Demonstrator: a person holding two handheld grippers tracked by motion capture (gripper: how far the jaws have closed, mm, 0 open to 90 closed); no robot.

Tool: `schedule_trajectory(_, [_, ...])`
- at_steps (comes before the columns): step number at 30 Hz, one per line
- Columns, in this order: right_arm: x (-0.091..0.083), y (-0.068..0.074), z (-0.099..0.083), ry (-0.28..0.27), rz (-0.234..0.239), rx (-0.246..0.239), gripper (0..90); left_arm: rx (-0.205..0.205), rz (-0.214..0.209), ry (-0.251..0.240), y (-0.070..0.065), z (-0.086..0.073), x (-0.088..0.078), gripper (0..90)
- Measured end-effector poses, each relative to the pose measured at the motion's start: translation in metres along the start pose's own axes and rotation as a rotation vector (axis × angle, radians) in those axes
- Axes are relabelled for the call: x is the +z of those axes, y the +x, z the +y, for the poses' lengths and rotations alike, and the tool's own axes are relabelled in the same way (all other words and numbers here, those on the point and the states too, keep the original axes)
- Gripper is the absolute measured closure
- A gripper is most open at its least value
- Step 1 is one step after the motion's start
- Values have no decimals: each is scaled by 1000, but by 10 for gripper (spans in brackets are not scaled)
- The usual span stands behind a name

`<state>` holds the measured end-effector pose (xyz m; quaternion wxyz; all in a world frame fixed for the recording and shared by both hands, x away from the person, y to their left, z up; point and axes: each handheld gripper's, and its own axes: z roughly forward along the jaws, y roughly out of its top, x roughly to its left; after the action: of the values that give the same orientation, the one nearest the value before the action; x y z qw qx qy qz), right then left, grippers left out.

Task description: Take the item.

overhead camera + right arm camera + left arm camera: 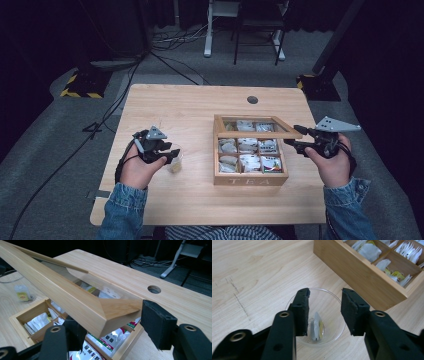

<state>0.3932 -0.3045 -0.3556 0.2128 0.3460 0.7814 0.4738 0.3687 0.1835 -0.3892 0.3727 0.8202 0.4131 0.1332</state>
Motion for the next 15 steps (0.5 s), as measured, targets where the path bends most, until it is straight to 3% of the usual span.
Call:
schedule_trajectory(7, [0,0,0,2,-1,1,399,-8,29,-44,6,0,-8,436])
schedule_trajectory(15, [-3,0,-3,8,-8,8,399,-12,60,-62,17,0,-12,397])
